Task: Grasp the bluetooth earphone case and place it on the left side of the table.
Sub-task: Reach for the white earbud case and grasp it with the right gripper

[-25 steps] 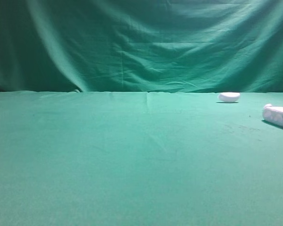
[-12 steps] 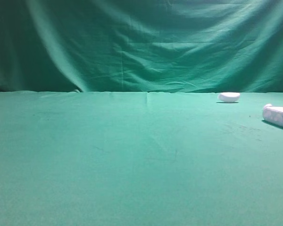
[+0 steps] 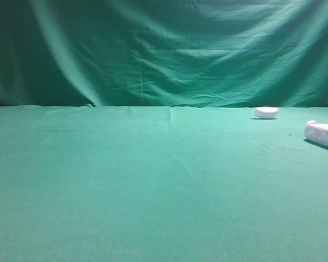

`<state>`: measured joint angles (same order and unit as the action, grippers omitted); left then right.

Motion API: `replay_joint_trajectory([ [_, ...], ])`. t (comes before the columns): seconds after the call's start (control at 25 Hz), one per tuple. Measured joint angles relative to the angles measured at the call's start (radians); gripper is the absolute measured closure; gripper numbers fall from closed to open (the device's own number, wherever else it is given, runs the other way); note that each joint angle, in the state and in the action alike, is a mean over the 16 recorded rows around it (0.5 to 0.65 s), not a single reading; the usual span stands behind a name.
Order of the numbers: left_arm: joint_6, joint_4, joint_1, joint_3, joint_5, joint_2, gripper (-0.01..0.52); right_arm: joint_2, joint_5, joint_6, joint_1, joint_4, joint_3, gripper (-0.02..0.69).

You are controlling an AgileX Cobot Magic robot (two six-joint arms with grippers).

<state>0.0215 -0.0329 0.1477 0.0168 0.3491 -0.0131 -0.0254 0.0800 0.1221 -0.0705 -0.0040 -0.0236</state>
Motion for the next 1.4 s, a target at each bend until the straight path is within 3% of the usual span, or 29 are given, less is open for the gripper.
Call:
replay_joint_trajectory([
  [0.2, 0.0, 0.0, 0.0, 0.0, 0.0, 0.0, 0.514, -0.112, 0.051, 0.004, 0.0, 0.031, -0.11, 0.618],
  [0.64, 0.0, 0.0, 0.0, 0.0, 0.0, 0.0, 0.514, -0.604, 0.505, -0.139, -0.032, 0.045, -0.433, 0.618],
  [0.88, 0.0, 0.0, 0.0, 0.0, 0.0, 0.0, 0.514, -0.913, 0.634, -0.236, -0.089, 0.035, -0.59, 0.606],
  [1.04, 0.0, 0.0, 0.0, 0.0, 0.0, 0.0, 0.514, -1.106, 0.678, -0.266, -0.127, 0.027, -0.697, 0.536],
  [1.4, 0.0, 0.0, 0.0, 0.0, 0.0, 0.0, 0.514, -1.458, 0.681, -0.267, -0.153, 0.017, -0.881, 0.258],
])
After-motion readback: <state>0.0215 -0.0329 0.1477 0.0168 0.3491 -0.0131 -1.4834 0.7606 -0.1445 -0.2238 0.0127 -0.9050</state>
